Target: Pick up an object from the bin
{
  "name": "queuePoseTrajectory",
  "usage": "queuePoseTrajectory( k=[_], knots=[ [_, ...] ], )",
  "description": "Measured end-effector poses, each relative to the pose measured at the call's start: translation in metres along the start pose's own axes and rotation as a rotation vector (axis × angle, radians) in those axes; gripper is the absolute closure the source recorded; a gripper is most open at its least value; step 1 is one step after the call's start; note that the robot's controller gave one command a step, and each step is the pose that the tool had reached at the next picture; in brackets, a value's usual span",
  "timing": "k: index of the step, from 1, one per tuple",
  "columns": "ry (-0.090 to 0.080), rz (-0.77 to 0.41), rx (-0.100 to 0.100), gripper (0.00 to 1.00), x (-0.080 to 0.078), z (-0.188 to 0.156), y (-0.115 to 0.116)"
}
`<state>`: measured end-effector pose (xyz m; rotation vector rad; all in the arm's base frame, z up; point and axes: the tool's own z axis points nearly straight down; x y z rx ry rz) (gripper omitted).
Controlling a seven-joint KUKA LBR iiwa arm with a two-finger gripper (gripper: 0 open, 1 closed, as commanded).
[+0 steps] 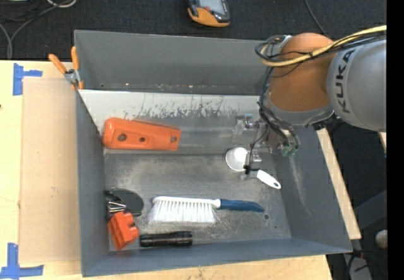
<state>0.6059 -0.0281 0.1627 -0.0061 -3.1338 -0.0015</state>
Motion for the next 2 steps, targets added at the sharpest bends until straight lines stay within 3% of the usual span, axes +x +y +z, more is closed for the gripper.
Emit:
queuePoseTrajectory(
  k=[1, 2],
  knots=[
    [-0.007, -0.001, 0.000, 0.00, -0.001, -0.005, 0.000],
    [0.001, 0.097, -0.001, 0.00, -0.015, 0.095, -0.045]
  ],
)
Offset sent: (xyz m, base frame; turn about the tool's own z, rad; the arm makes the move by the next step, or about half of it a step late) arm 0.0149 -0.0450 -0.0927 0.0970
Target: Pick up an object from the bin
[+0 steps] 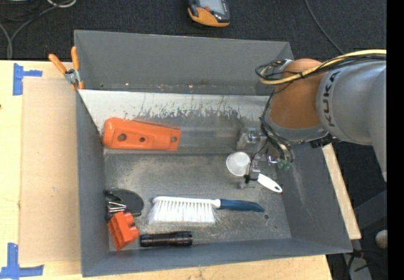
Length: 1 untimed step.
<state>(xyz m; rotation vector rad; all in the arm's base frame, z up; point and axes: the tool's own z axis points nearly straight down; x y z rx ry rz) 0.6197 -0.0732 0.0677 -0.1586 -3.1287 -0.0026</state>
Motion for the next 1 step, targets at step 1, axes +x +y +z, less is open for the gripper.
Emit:
queuePoseTrajectory(
  k=[1],
  knots=[
    [-0.016, -0.199, -0.001, 0.00, 0.0619, -0.0609, 0.0371]
  ],
)
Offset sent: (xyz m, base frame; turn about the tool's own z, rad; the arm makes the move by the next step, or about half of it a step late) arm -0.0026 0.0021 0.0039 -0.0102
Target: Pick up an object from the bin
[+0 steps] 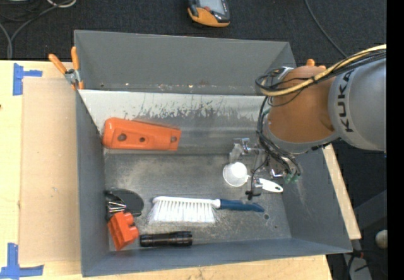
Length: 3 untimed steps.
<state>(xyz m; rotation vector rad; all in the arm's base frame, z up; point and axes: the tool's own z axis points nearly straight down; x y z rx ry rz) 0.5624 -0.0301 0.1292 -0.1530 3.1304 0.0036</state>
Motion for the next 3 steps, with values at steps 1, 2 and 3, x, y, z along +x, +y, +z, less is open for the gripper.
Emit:
queuePoseTrajectory(
  k=[1, 2, 3],
  knots=[
    [0.015, 0.189, 0.001, 0.00, -0.049, 0.060, -0.047],
    [-0.005, -0.056, 0.000, 0.00, 0.033, 0.058, -0.018],
    [0.002, 0.179, 0.001, 1.00, -0.043, 0.058, -0.043]
  ],
)
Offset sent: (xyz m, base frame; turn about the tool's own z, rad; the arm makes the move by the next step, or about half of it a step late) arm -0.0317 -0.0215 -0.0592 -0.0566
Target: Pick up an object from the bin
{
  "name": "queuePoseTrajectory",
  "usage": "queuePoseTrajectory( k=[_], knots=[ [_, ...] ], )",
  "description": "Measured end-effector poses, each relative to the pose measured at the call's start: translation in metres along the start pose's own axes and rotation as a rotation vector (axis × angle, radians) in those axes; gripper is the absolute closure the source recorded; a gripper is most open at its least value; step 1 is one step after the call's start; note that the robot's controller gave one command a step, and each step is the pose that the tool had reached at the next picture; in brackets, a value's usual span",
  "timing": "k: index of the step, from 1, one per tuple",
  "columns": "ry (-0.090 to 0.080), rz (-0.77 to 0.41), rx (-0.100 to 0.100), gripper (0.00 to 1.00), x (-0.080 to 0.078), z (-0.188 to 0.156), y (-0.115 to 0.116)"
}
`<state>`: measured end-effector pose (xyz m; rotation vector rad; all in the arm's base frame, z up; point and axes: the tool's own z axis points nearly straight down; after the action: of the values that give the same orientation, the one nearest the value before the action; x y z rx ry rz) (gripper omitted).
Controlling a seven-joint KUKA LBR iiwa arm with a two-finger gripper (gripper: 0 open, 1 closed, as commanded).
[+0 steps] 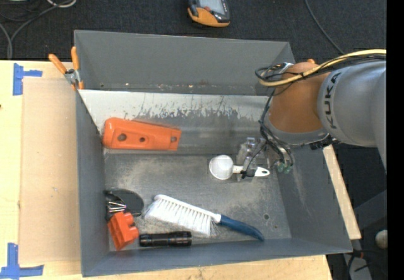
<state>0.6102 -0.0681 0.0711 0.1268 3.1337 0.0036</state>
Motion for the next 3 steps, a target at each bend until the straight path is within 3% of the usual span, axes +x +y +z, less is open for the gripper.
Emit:
queuePoseTrajectory(
  k=[1, 2, 3],
  knots=[
    [0.000, -0.001, 0.000, 1.00, 0.000, 0.000, 0.000],
    [0.013, -0.001, -0.001, 1.00, 0.004, -0.028, 0.000],
    [0.007, -0.001, -0.001, 1.00, 0.002, -0.059, 0.000]
  ],
)
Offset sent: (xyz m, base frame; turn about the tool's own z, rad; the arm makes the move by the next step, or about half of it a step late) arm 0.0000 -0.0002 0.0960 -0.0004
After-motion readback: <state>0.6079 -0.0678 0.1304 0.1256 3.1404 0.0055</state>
